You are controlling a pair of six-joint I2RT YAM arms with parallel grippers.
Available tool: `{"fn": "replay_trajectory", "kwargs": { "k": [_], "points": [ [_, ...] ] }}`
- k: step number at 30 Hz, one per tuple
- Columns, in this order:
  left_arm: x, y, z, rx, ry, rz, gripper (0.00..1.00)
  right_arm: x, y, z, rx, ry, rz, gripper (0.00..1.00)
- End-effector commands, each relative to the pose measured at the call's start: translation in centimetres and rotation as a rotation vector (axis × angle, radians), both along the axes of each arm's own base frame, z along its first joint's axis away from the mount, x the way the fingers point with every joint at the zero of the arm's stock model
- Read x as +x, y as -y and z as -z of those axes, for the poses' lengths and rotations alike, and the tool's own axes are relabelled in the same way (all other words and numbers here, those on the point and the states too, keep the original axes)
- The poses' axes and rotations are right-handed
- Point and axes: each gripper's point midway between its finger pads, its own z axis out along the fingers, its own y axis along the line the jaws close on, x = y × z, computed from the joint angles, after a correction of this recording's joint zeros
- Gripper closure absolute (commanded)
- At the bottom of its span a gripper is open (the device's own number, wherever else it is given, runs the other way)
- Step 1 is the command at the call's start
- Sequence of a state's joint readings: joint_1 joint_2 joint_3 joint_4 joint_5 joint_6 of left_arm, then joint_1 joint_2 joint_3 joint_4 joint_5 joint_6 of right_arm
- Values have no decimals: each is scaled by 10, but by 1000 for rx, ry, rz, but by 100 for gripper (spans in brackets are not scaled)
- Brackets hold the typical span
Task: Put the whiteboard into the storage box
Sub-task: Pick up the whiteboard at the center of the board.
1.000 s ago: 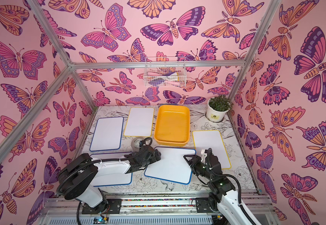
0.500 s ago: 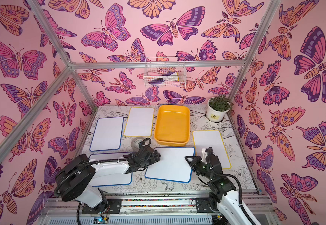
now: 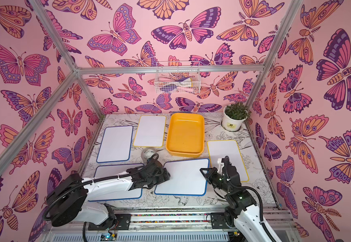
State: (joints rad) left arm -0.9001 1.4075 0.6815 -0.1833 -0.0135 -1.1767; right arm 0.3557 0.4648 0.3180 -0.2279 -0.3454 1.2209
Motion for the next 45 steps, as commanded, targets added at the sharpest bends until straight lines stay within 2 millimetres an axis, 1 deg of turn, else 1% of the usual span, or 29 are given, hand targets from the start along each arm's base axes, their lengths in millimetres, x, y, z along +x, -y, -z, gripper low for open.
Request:
{"fn": "replay_trajectory", "kwargs": {
  "k": [1,3,5,6,11,14,17,22,24,25,28,31,35,40,42,43,45],
  "points": [
    [-8,-8,-14,19,-11,10,9,6,-3,-56,37,137,-8,95],
    [-5,-7,-28,5,14,9,9,6,-3,-68,33,162,-12,98],
    [-3,-6,-44,-9,41,14,9,7,-3,-85,25,195,-17,100],
    [-1,-6,-60,-37,72,12,9,7,-2,-93,16,207,-21,100],
    [8,-7,-110,-76,166,15,9,11,1,-136,-59,274,-27,100],
    [14,-7,-134,-108,204,4,9,19,3,-154,-91,300,-11,100],
    [22,-12,-150,-136,219,-21,9,32,9,-162,-130,304,37,100],
    [37,-15,-169,-221,201,-63,10,57,21,-181,-166,340,152,100],
    [41,-13,-177,-253,197,-76,10,66,29,-182,-161,331,222,100],
    [43,-10,-180,-276,194,-81,10,71,32,-187,-147,344,251,100],
    [50,2,-188,-363,174,-103,10,85,41,-189,-87,359,353,100],
    [56,15,-195,-453,152,-127,11,95,53,-195,-55,384,454,100],
    [64,26,-203,-541,133,-177,12,99,68,-202,-19,396,562,100],
    [76,40,-205,-696,142,-294,16,102,82,-201,66,404,668,100],
    [81,47,-211,-737,153,-322,16,103,86,-200,91,410,704,100],
    [86,54,-202,-733,140,-337,17,102,88,-200,103,413,720,100],
    [91,68,-200,-774,133,-359,18,101,94,-198,131,420,760,100]
  ]
}}
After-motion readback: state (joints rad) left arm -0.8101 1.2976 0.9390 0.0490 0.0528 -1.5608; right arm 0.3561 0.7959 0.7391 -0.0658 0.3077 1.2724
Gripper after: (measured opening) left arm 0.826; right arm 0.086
